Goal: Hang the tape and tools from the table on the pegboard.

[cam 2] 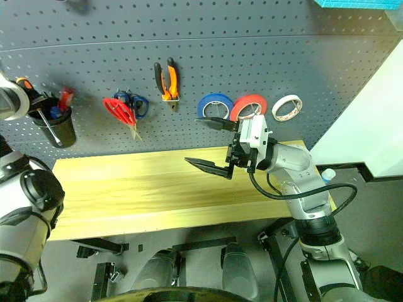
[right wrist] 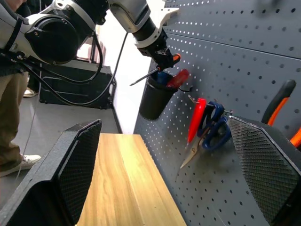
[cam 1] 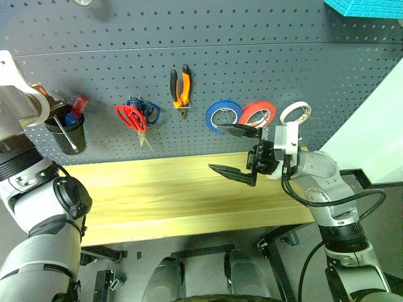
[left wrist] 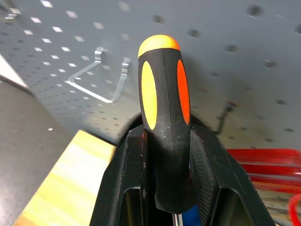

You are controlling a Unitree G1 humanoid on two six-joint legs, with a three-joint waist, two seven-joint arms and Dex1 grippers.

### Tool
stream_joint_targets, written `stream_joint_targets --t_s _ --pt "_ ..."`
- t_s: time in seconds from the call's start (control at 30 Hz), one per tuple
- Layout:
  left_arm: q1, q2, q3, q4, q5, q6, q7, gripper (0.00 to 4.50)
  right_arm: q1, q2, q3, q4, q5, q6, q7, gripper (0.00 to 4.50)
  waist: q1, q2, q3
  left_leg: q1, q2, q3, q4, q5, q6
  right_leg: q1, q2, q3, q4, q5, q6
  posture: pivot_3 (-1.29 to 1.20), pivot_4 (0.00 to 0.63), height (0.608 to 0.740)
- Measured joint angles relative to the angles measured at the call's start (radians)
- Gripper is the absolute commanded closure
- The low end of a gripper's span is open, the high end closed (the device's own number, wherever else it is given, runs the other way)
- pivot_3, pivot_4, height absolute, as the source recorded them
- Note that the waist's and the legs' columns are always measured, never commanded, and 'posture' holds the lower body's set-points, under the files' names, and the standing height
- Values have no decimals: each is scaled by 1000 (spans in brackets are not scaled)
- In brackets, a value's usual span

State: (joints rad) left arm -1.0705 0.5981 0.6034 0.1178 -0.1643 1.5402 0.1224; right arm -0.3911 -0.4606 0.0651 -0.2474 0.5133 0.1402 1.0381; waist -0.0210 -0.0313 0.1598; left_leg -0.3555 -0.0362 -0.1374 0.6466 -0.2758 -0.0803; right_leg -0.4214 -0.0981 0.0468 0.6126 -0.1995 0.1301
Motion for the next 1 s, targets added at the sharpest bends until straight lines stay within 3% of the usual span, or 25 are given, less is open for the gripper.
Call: stream_joint_targets --t_s 0.23,0.4,0.57,0.77,0.9,1.0 --pt "4 -9 7 -6 -7 -34 -50 3626 1 0 0 0 -1 -1 -1 0 -18 0 0 0 0 0 0 0 0 0 0 0 0 0 0 -1 66 740" --pt "4 -28 136 -169 -203 -170 -262 3626 4 0 0 0 -1 -1 -1 0 -22 0 0 0 0 0 0 0 0 -1 0 0 0 0 0 -4 68 740" --pt "75 130 94 -297 -294 -348 -455 3626 12 -3 -1 1 -2 -3 -2 0 -37 0 0 1 0 2 -1 0 0 -1 0 2 0 0 0 1 69 740" --pt "197 271 -10 -294 -289 -468 -547 3626 11 -1 3 3 -8 -4 -1 0 -36 0 0 1 0 2 1 0 0 0 0 2 0 0 1 1 69 740" --pt "343 354 -33 -298 -244 -674 -638 3626 12 -1 4 6 -10 -7 -1 0 -39 0 0 1 0 2 0 0 0 -1 0 2 0 0 0 0 70 740" --pt "443 364 -24 -295 -204 -876 -690 3626 17 -2 3 7 -10 -8 -1 0 -35 0 0 0 0 3 0 0 0 -1 0 2 0 0 -1 5 71 740"
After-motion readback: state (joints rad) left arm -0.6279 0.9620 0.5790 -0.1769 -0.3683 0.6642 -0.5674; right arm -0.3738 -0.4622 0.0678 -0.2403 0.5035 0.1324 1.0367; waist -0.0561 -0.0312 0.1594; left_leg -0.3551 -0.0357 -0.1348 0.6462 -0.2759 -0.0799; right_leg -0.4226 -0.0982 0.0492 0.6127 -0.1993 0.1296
